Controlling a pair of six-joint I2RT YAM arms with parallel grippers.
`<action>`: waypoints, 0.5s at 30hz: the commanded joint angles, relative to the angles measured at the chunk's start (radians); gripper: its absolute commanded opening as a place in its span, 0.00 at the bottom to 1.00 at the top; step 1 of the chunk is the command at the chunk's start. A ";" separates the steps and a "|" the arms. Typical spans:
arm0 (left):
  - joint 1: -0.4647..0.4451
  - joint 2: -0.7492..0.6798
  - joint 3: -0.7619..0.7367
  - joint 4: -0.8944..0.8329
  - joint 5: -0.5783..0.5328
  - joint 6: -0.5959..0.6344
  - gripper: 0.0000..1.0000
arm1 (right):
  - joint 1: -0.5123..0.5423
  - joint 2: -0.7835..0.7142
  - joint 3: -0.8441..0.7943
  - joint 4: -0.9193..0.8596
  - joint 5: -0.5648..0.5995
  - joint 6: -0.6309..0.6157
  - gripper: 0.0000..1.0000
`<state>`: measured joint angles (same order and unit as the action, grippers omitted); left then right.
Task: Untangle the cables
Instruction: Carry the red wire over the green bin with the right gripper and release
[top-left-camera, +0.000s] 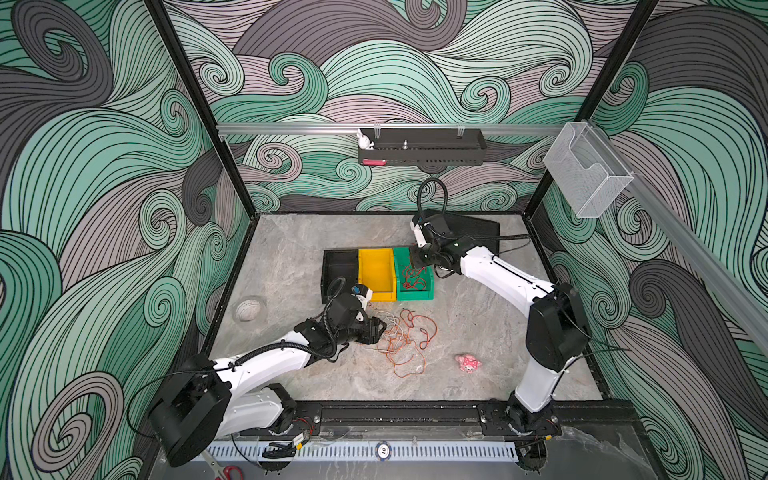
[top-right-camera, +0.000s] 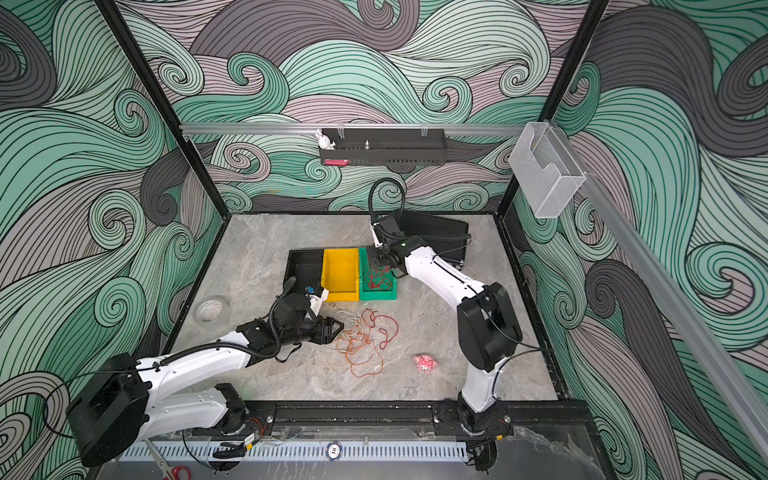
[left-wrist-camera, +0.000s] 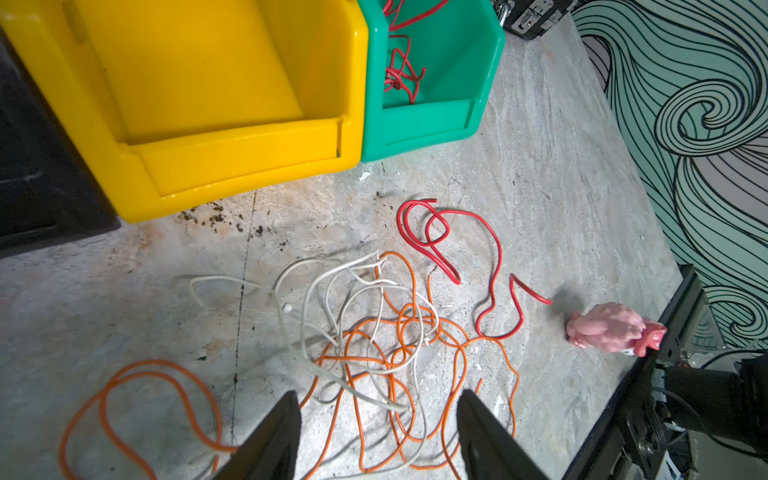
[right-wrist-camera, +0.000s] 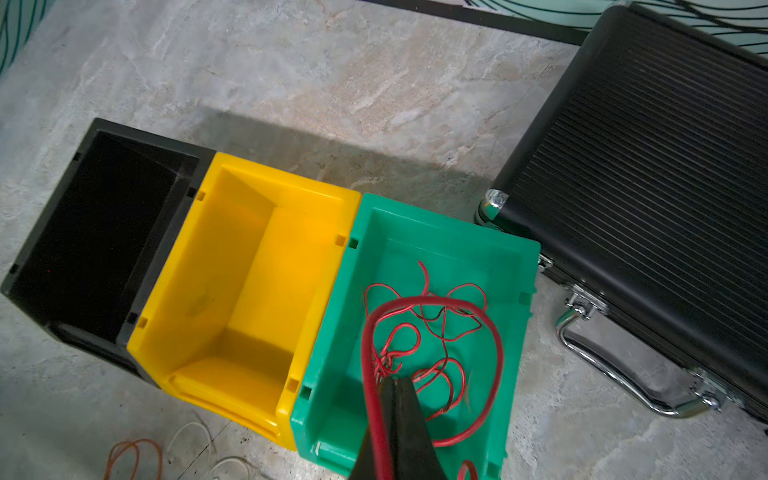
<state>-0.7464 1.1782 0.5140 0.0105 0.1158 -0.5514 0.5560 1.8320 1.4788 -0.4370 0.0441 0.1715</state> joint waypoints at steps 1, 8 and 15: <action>0.005 -0.019 0.012 -0.021 -0.013 -0.001 0.62 | -0.001 0.055 0.032 -0.018 -0.020 0.002 0.01; 0.004 -0.022 0.009 -0.030 -0.013 0.009 0.62 | -0.019 0.146 0.038 -0.022 -0.088 0.043 0.02; 0.004 -0.031 0.012 -0.032 -0.013 0.008 0.62 | -0.021 0.183 0.055 -0.079 -0.099 0.058 0.12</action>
<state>-0.7464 1.1648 0.5140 -0.0017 0.1154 -0.5503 0.5381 2.0098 1.4963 -0.4759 -0.0391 0.2176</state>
